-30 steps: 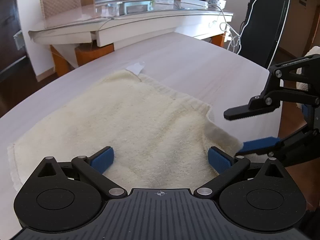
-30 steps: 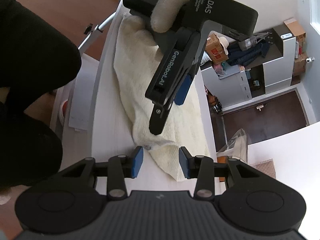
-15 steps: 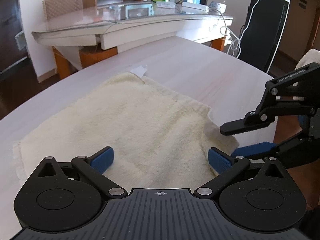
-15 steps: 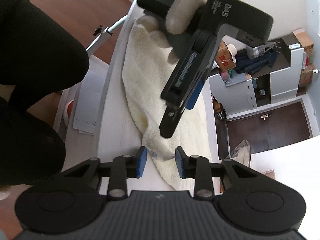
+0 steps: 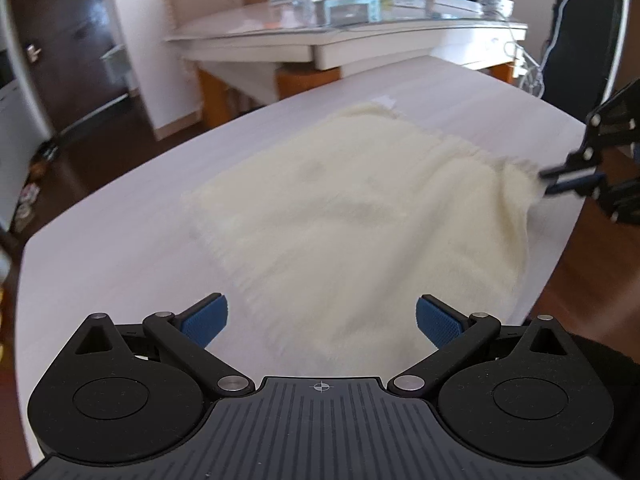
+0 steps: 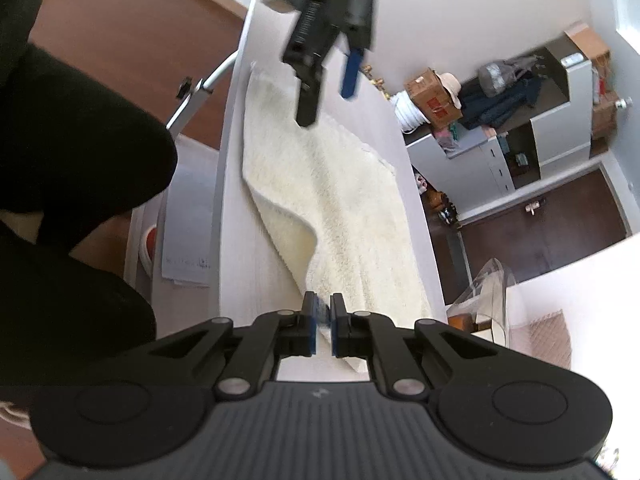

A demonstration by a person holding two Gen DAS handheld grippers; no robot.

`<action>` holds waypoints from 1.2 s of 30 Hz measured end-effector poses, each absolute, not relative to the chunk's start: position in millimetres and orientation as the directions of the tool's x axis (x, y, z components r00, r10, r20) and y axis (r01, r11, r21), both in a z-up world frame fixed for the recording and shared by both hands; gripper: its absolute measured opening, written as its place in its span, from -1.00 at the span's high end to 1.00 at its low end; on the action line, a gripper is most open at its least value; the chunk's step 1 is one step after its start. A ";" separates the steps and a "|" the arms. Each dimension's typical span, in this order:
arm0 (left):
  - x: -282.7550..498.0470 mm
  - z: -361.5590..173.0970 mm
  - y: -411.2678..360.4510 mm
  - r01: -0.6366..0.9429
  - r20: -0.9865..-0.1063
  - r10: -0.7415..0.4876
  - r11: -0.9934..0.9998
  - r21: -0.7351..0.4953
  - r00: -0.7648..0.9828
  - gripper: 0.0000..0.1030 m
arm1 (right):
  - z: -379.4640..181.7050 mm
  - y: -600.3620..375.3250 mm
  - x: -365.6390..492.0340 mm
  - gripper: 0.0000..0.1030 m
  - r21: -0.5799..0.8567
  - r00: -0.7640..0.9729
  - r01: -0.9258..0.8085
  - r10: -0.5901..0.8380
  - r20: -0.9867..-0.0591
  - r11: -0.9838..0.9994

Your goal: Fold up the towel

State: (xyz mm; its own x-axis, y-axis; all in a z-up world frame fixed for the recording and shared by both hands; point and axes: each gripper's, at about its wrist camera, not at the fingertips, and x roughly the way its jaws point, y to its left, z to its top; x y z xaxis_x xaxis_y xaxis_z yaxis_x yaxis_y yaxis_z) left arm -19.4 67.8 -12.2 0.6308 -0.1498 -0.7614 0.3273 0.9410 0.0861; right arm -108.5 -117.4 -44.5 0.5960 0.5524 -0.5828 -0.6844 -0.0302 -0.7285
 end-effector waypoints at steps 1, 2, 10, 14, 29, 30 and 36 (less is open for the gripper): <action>-23.5 -12.4 70.2 0.322 -0.764 -0.143 0.942 0.089 0.629 -0.99 | -40.3 -118.7 -109.5 0.86 -0.729 0.599 -0.684 0.553 -0.579 -0.022; -26.8 -13.2 71.6 0.318 -0.768 -0.133 0.943 0.095 0.627 -0.99 | -35.9 -119.9 -110.6 0.86 -0.731 0.603 -0.682 0.557 -0.571 -0.011; -37.2 -19.8 75.4 0.315 -0.770 -0.099 0.939 0.138 0.631 -0.99 | -13.5 -121.4 -112.4 0.86 -0.748 0.633 -0.662 0.567 -0.527 0.044; -40.1 -21.4 83.4 0.306 -0.776 -0.077 0.939 0.154 0.626 -0.99 | -9.0 -118.6 -110.4 0.87 -0.765 0.650 -0.642 0.567 -0.506 0.054; -38.6 -22.5 84.7 0.381 -0.806 -0.078 0.905 0.190 0.586 -1.00 | -2.9 -109.9 -87.5 0.87 -0.748 0.654 -0.658 0.561 -0.508 0.091; -38.6 -22.6 84.2 0.394 -0.805 -0.081 0.898 0.197 0.588 -1.00 | 0.0 -108.7 -82.6 0.87 -0.740 0.652 -0.665 0.563 -0.508 0.102; -29.0 -23.1 87.5 0.388 -0.833 -0.091 0.908 0.155 0.545 -1.00 | 12.1 -92.7 -56.8 0.87 -0.743 0.639 -0.664 0.578 -0.508 0.081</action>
State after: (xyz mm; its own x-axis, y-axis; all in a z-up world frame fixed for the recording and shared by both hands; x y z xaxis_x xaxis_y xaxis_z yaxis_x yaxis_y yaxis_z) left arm -29.0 87.5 -23.1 0.5452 -0.0907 -0.8334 0.3882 0.9084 0.1552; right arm -56.8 -92.7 12.1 0.6385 0.5782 -0.5079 -0.6643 0.0809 -0.7431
